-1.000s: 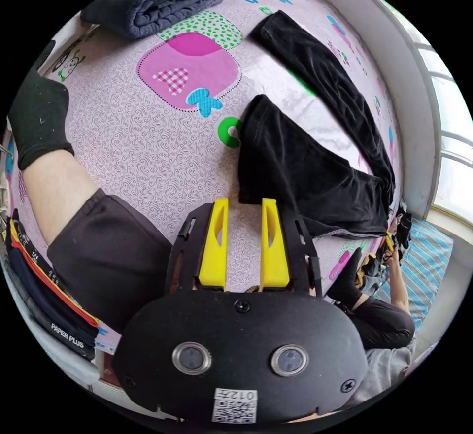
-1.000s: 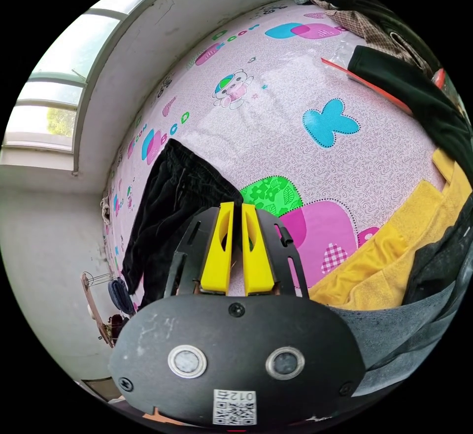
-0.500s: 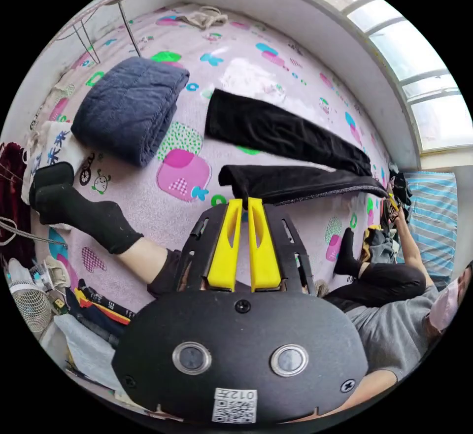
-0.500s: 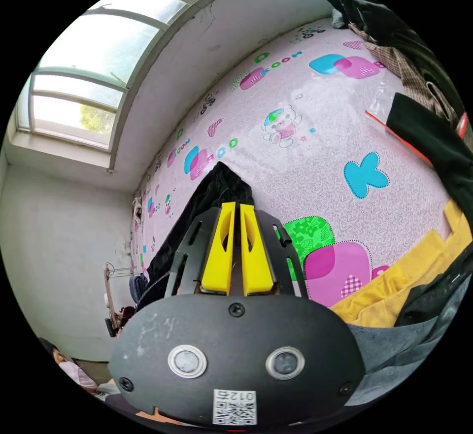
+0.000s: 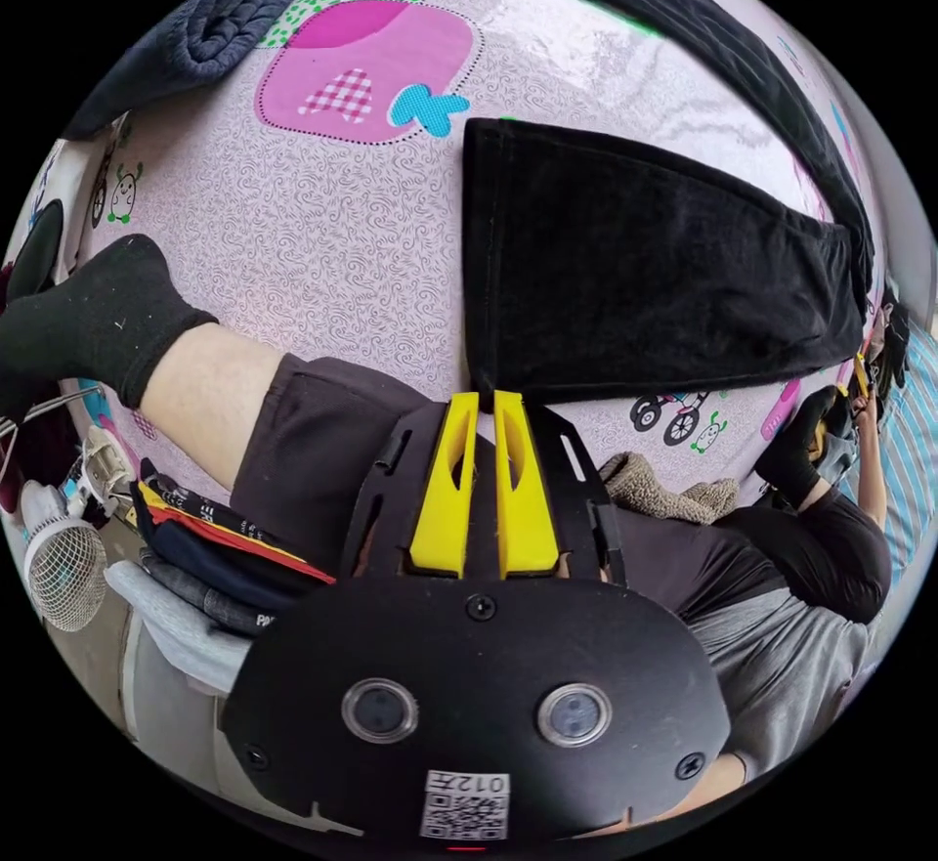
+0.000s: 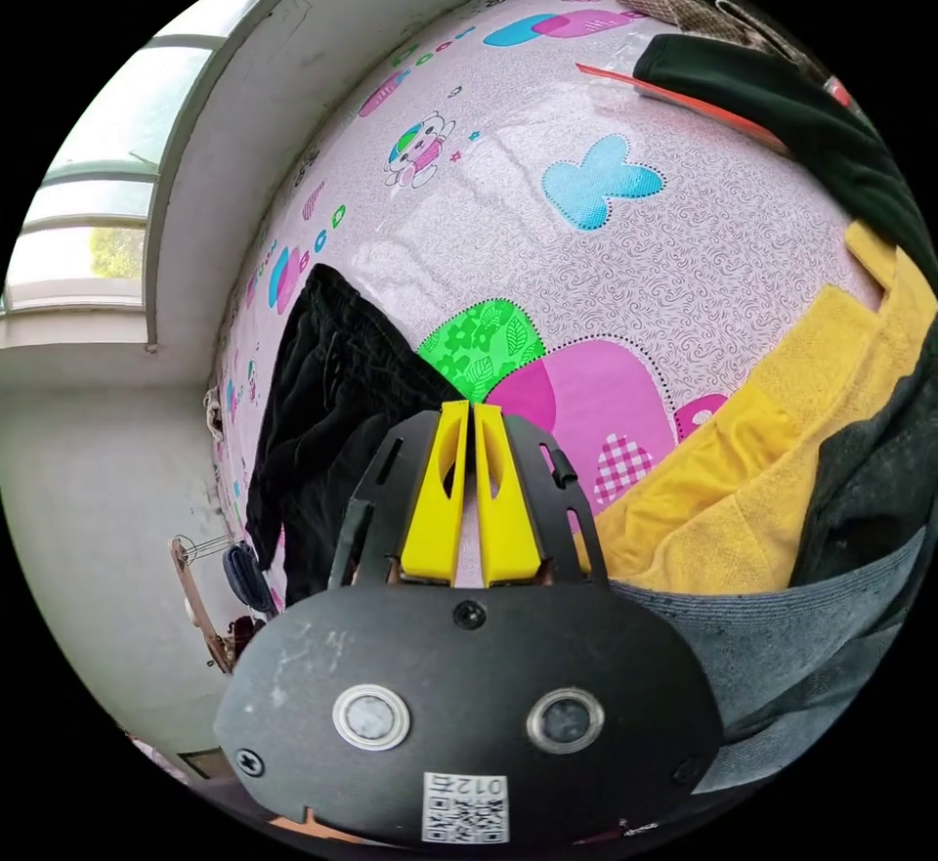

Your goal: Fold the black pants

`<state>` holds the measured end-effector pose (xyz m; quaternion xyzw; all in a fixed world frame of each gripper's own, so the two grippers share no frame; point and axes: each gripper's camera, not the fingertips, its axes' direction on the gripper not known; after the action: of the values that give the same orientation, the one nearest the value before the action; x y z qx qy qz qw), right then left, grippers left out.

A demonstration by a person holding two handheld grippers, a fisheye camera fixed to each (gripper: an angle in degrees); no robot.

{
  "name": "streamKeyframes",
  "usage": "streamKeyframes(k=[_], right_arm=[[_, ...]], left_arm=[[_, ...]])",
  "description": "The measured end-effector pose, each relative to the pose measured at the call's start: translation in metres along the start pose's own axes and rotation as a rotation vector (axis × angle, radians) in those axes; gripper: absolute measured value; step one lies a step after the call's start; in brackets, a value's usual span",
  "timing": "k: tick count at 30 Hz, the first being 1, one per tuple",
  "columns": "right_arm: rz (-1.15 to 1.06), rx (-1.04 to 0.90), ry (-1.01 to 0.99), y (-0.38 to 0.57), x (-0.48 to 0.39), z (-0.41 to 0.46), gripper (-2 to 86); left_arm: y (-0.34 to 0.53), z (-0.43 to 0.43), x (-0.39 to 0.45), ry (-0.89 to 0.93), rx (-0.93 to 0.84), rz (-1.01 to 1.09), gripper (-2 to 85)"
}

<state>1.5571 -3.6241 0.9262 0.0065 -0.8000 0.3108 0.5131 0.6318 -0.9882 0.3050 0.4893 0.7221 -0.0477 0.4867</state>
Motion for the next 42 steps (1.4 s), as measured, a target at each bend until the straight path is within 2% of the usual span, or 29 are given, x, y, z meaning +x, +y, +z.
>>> streamKeyframes(k=[4, 6, 9, 11, 17, 22, 25, 30, 34, 42], right_arm=[[-0.005, 0.057, 0.124, 0.024, 0.02, 0.002, -0.8], [-0.051, 0.131, 0.179, 0.042, 0.021, -0.004, -0.8], [-0.111, 0.158, 0.196, 0.064, 0.021, 0.0, -0.8], [-0.128, 0.161, 0.155, 0.075, 0.017, 0.007, -0.8], [-0.299, 0.119, -0.173, 0.137, -0.055, 0.053, -0.8], [-0.653, -0.034, -0.429, 0.249, -0.172, 0.08, -0.8], [-0.812, -0.109, -0.534, 0.319, -0.213, 0.073, -0.8], [-0.939, -0.084, -0.606, 0.408, -0.222, 0.047, -0.8], [-0.991, -0.064, -0.585, 0.473, -0.209, 0.055, -0.8], [-1.079, -0.025, -0.526, 0.608, -0.214, 0.105, -0.8]], left_arm=[[0.025, 0.012, 0.009, 0.024, -0.031, 0.057, 0.4], [0.041, 0.006, 0.009, 0.02, 0.039, 0.034, 0.3], [0.077, -0.019, 0.003, -0.048, 0.266, -0.086, 0.0], [0.113, -0.038, -0.001, -0.055, 0.434, -0.164, -0.1], [0.201, -0.06, 0.018, -0.071, 0.672, -0.161, -0.1], [0.271, -0.064, 0.041, -0.047, 0.804, -0.148, -0.1], [0.316, -0.068, 0.06, -0.051, 0.876, -0.129, -0.1], [0.382, -0.086, 0.084, -0.081, 0.994, -0.102, -0.1], [0.416, -0.1, 0.103, -0.084, 1.096, -0.072, -0.2], [0.405, -0.113, 0.128, -0.003, 1.183, 0.084, -0.2]])
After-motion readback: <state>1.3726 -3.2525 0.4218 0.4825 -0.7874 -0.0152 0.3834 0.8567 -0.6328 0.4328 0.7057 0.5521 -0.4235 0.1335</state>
